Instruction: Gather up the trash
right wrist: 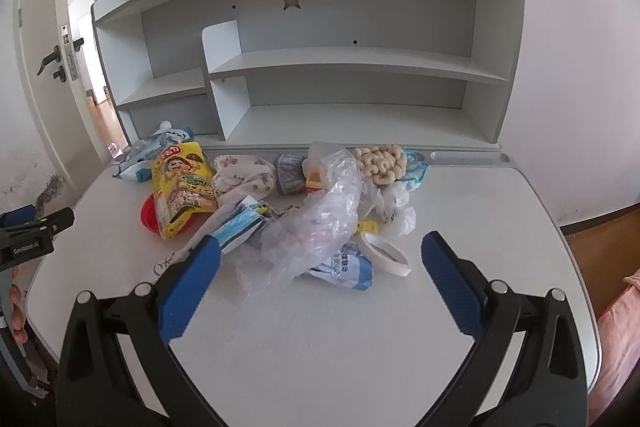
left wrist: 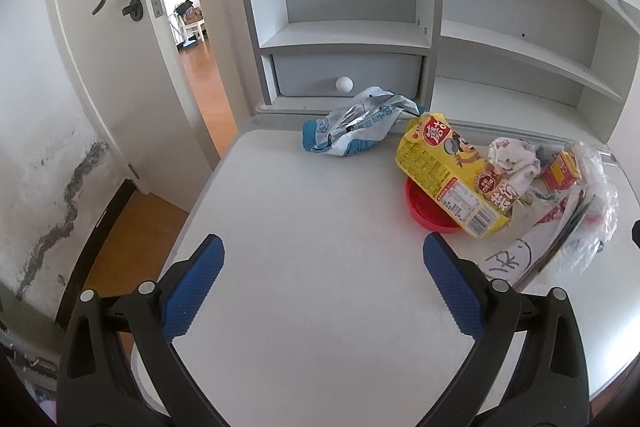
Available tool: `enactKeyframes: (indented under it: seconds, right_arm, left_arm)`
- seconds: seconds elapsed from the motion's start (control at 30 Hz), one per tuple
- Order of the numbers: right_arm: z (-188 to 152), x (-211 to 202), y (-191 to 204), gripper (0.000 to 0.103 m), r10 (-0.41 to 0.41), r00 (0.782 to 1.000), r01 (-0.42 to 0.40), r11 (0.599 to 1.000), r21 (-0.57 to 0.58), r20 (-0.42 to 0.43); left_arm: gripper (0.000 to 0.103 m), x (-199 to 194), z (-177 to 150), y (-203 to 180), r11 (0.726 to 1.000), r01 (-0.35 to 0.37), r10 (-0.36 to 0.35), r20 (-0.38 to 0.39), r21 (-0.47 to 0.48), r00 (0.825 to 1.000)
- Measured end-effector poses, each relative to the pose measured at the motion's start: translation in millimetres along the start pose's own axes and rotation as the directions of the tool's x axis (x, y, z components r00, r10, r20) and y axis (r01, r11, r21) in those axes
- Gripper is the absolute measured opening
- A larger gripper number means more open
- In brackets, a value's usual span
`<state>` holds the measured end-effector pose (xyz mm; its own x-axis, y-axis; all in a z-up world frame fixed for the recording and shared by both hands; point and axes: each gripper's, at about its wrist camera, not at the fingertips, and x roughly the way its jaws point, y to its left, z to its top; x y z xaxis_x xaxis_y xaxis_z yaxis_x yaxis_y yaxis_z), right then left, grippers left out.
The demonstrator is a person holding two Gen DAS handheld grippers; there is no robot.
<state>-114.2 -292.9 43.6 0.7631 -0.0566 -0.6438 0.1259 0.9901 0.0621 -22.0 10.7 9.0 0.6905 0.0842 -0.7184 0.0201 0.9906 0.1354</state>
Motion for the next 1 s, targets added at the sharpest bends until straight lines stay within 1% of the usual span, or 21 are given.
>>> enactKeyframes:
  seconds: [0.17,0.3,0.47,0.63,0.83,1.0]
  right_arm:
    - [-1.6,-2.9,-0.2,0.097,-0.009,1.000,0.009,1.000,-0.002,-0.010]
    - [-8.2,0.1,6.4,0.097,-0.036,0.999,0.036,0.999,-0.033,0.004]
    - [-1.4,11.5,6.5,0.097,-0.023,0.999,0.024,0.999,-0.042,0.025]
    - [8.5,25.2,4.2,0.097,-0.008,1.000,0.008,0.999,-0.037,0.004]
    - [14.1,36.9,-2.3,0.097,-0.016,0.999,0.016,1.000,-0.016,-0.029]
    - [11.4,38.7,-6.1,0.097,-0.021,0.999,0.021,1.000,0.002,-0.039]
  left_arm:
    - [0.097,-3.1,0.0,-1.3,1.000,0.015,-0.015,0.007,0.001,1.000]
    - [0.097,1.0,1.3,-2.3,1.000,0.021,-0.021,0.017,0.001,1.000]
    - [0.097,14.4,5.7,-3.7,1.000,0.026,-0.025,-0.017,0.001,1.000]
    - [0.097,31.2,11.4,-4.5,1.000,0.024,-0.025,-0.053,-0.004,0.998]
    - [0.097,43.2,15.6,-5.4,0.999,0.031,-0.032,-0.064,-0.013,0.997]
    - [0.097,44.5,14.9,-6.2,0.999,0.035,-0.036,-0.045,-0.015,0.998]
